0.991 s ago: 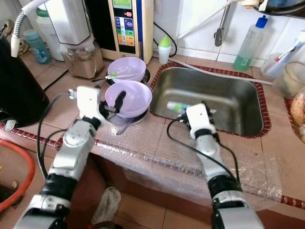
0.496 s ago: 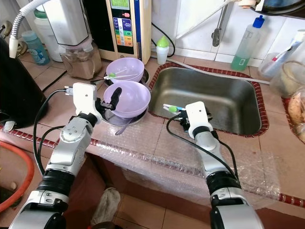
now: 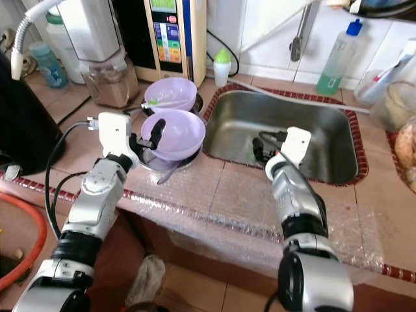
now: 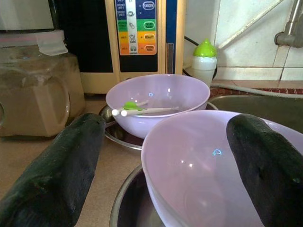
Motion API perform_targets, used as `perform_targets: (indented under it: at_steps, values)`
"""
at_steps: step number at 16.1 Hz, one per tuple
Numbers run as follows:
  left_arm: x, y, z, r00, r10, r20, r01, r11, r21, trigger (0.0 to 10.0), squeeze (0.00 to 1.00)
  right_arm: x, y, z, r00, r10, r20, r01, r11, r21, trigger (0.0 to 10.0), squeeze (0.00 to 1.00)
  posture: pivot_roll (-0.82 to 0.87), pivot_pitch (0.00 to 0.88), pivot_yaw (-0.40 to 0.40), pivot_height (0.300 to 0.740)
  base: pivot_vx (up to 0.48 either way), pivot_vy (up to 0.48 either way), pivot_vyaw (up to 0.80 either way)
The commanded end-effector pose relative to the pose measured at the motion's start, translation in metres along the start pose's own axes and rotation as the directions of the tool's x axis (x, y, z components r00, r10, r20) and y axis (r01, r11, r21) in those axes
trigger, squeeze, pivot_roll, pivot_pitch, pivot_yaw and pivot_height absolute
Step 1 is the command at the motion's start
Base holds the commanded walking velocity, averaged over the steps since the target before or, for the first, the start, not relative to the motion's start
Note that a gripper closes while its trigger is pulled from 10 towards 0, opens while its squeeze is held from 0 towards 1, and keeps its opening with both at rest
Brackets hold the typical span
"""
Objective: Kitchen organization
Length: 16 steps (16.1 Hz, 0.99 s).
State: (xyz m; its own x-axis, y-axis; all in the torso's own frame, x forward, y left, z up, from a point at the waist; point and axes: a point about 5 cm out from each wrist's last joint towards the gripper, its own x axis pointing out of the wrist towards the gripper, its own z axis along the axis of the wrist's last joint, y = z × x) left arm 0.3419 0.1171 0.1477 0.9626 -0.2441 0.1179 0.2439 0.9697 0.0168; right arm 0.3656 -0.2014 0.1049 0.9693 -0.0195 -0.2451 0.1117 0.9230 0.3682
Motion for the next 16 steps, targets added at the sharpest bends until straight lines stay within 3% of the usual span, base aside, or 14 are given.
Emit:
perform_targets:
  at_steps: [1,2,3,4,6,7,8,11,12,14,16]
  values:
    - [0.002,-0.001,0.002,1.000,-0.003,-0.002,0.003,1.000,0.006,10.0,0.00,0.003,0.006,0.004,1.000,0.029,-0.009,-0.029,0.998,0.057,10.0,1.00,-0.04,0.000,0.071,0.740,0.000,0.000,0.00]
    - [0.002,-0.001,0.002,1.000,-0.002,-0.003,0.002,1.000,0.006,10.0,0.00,0.005,0.012,0.006,0.999,0.052,-0.007,-0.050,0.989,0.136,10.0,1.00,-0.04,0.000,0.068,0.740,0.000,0.000,0.00]
    - [0.002,-0.001,0.001,1.000,-0.002,-0.003,0.002,1.000,0.006,10.0,0.00,0.005,0.016,0.008,0.997,0.079,0.006,-0.079,0.986,0.144,10.0,1.00,-0.04,0.000,0.068,0.740,0.000,0.000,0.00]
    - [0.001,-0.001,0.001,1.000,-0.004,-0.004,0.004,1.000,0.007,10.0,0.00,0.005,0.018,0.011,0.995,0.095,0.027,-0.095,0.995,0.015,10.0,0.89,-0.04,0.000,0.065,0.740,0.000,0.000,0.00]
    - [0.000,-0.001,0.001,1.000,-0.009,-0.011,0.009,1.000,0.005,10.0,0.00,0.001,0.027,0.020,0.981,0.156,0.116,-0.126,0.965,-0.231,10.0,0.14,-0.04,0.000,0.066,0.740,0.000,0.000,0.00]
    - [-0.001,0.000,0.004,1.000,-0.007,-0.004,0.007,1.000,0.008,10.0,0.00,-0.002,0.031,0.022,0.971,0.185,0.151,-0.135,0.946,-0.295,10.0,0.00,-0.04,0.000,0.067,0.740,0.000,0.000,0.00]
    - [-0.002,0.005,0.011,1.000,0.019,0.022,-0.020,1.000,0.019,10.0,0.00,-0.006,0.031,0.024,0.960,0.202,0.192,-0.115,0.914,-0.388,10.0,0.00,-0.04,0.000,0.068,0.740,0.000,0.000,0.00]
    - [-0.003,0.013,0.024,0.995,0.075,0.060,-0.074,0.997,-0.010,10.0,0.00,-0.013,0.031,0.013,0.952,0.228,0.204,-0.112,0.881,-0.459,10.0,0.00,-0.04,0.000,0.071,0.740,0.000,0.000,0.00]
    - [-0.002,0.019,0.021,0.992,0.126,0.029,-0.123,0.990,-0.070,10.0,0.00,-0.016,0.032,0.009,0.949,0.237,0.208,-0.116,0.876,-0.469,10.0,0.00,-0.04,0.000,0.072,0.740,0.000,0.000,0.00]
    - [-0.001,0.023,0.013,0.988,0.148,-0.033,-0.150,0.986,-0.070,10.0,0.00,-0.020,0.037,0.004,0.941,0.272,0.203,-0.133,0.846,-0.516,10.0,0.00,-0.04,0.000,0.073,0.740,0.000,0.000,0.00]
    - [0.000,0.025,0.000,0.978,0.162,-0.132,-0.185,0.965,-0.186,10.0,0.00,-0.025,0.044,0.001,0.923,0.332,0.193,-0.177,0.813,-0.554,10.0,0.00,-0.05,0.000,0.082,0.740,0.000,0.000,0.00]
